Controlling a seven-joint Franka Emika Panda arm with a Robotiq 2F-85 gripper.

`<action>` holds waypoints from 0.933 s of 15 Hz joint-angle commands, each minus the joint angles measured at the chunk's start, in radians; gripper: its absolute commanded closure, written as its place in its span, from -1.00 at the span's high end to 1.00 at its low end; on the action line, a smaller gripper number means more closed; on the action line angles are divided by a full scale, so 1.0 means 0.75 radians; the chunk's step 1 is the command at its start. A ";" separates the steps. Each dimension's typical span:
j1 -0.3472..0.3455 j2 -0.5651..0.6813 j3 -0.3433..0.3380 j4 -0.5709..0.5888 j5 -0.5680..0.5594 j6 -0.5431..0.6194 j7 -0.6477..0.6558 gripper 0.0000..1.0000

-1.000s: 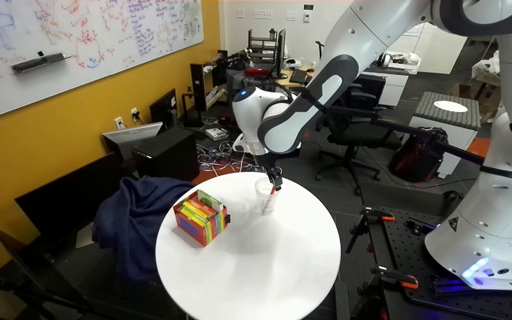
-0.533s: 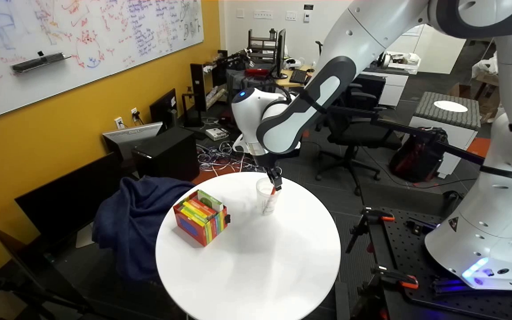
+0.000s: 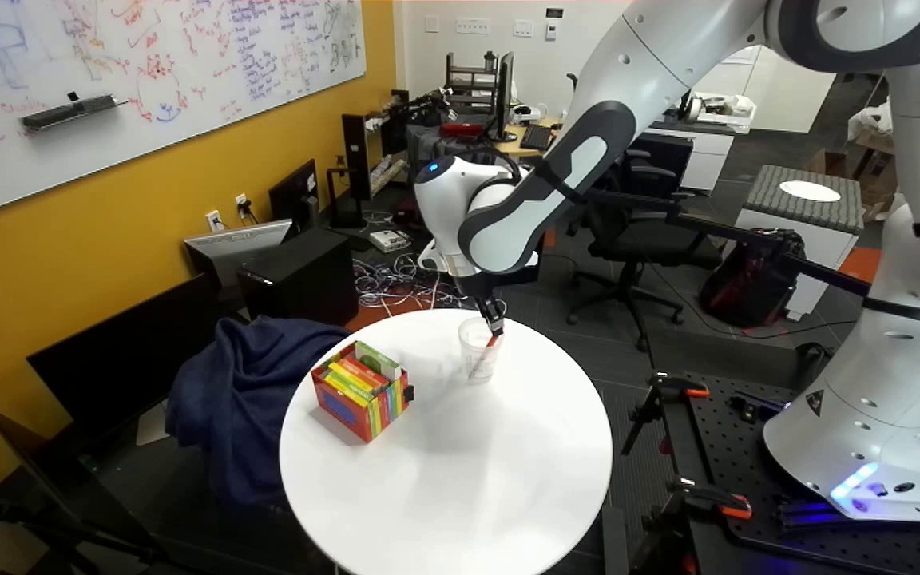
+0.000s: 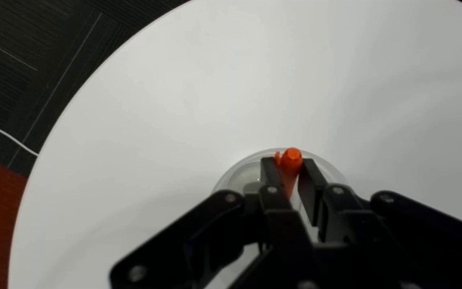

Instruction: Put the marker on the table

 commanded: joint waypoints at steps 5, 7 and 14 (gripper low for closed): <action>0.011 0.008 -0.010 0.049 -0.002 -0.069 0.046 -0.91; 0.014 -0.008 -0.009 0.042 0.000 -0.081 0.055 -0.91; 0.047 -0.098 -0.015 -0.004 -0.025 -0.154 0.142 -0.91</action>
